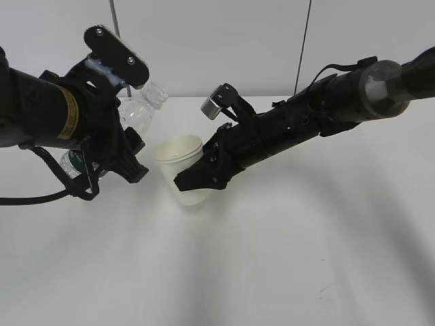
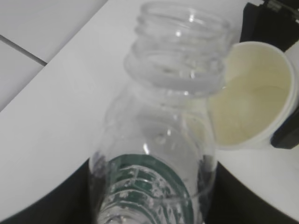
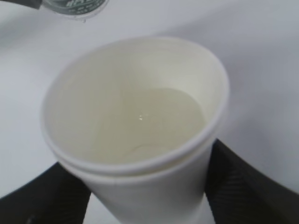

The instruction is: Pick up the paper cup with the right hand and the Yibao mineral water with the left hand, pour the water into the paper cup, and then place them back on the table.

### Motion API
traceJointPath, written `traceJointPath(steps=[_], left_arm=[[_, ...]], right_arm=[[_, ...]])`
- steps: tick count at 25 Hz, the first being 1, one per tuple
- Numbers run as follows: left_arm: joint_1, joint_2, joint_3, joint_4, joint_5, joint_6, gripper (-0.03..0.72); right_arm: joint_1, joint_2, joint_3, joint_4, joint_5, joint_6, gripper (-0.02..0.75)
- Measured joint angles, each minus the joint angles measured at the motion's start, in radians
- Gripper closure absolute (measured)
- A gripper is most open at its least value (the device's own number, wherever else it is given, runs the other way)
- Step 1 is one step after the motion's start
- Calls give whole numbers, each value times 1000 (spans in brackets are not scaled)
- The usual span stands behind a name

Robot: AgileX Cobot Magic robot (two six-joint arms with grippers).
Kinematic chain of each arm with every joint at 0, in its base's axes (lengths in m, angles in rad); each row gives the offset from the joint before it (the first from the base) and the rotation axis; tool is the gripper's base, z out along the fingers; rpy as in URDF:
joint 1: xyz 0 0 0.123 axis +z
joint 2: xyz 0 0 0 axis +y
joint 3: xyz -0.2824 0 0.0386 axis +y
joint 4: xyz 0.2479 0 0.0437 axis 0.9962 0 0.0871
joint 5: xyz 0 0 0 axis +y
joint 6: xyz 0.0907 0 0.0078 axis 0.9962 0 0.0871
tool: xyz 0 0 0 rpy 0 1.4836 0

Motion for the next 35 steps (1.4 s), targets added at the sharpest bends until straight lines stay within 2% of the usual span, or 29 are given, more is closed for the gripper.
traceJointPath(steps=[8,18,24,35], left_arm=[[51,0,0,0,-57,-72,303],[150,0,0,-4,-169,-136,303],[212,0,0,-34,-246,-136,303],[286,1,0,-75,-388,-136,303]], right_arm=[[0,0,0,12,71,2,200],[-4,2,0,60,191,-2,200],[-27,2,0,158,204,-58,200],[-119,2,0,230,230,-83,200]])
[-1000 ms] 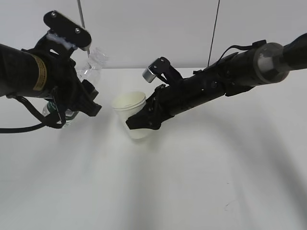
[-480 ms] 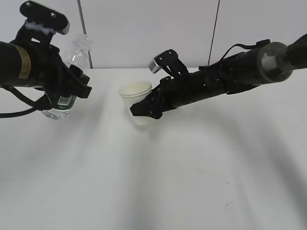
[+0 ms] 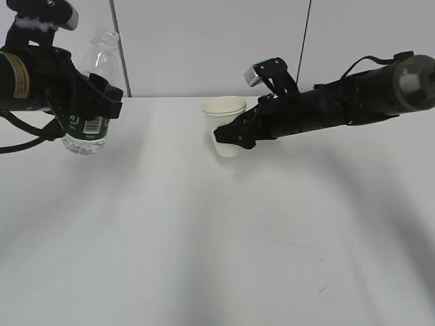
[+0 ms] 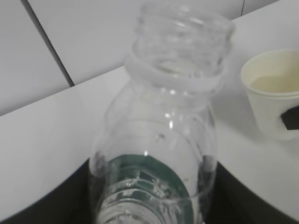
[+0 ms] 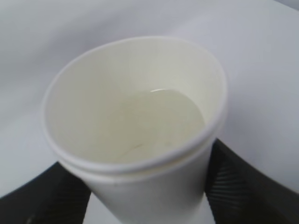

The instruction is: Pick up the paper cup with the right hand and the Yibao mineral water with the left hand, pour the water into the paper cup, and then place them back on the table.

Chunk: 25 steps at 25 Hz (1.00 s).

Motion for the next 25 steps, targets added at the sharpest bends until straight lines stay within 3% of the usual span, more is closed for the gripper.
traceJointPath(steps=[16,25], left_arm=[[6,122,0,-26,-116,-2,303],[78,188,-1,-60,-257,-2,303]], right_arm=[[-128,0,0,33,0,-53,200],[-170,0,9,39,-37,-86,200]])
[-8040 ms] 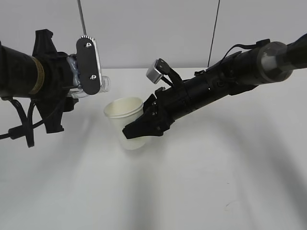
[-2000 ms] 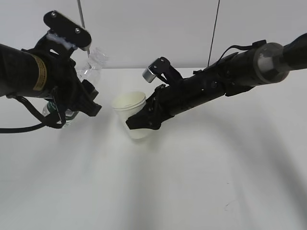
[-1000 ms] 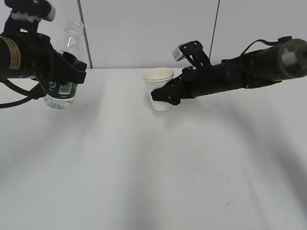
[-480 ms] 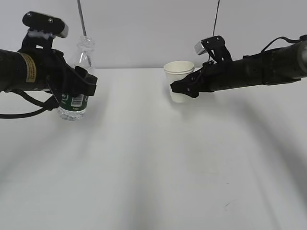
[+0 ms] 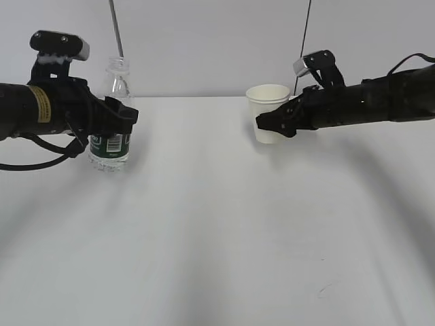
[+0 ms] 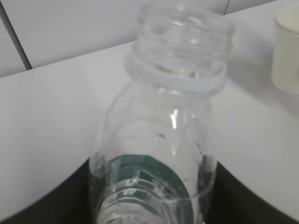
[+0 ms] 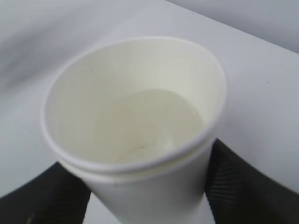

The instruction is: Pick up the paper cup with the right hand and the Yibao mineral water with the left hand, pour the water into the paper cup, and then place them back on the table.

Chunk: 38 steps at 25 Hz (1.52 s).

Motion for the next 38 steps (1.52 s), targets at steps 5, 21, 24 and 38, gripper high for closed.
traceJointPath(steps=[5,21,24,38], left_arm=[[24,10,0,-4,-42,0,303],[49,10,0,-4,-68,3,303],[49,10,0,-3,-68,3,303],[49,10,0,0,-70,4,303]], right_arm=[[-51,0,62,72,-62,-127,200],[-174,0,225,184,-254,-415,201],[-205,0,252,202,-289,-453,201],[-276,0,303,222,-352,-505,202]])
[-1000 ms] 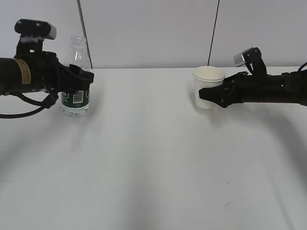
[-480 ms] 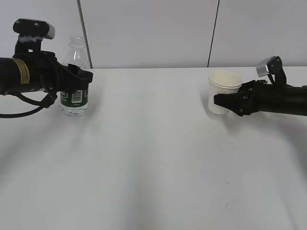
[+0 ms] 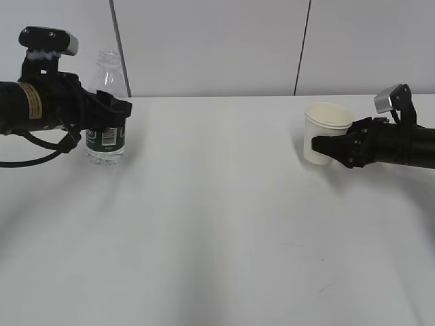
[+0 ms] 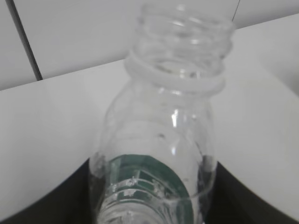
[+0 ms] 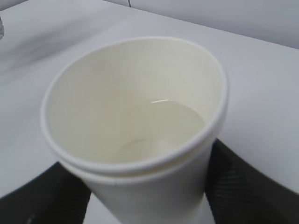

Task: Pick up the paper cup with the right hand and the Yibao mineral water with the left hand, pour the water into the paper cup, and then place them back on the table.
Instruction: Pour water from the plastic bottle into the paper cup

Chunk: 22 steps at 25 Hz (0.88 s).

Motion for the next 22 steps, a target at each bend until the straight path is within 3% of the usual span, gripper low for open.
traceJointPath(steps=[22], left_arm=[[0,20,0,1,-21,2,303]], right_arm=[[0,44,0,71,34,-68,203]])
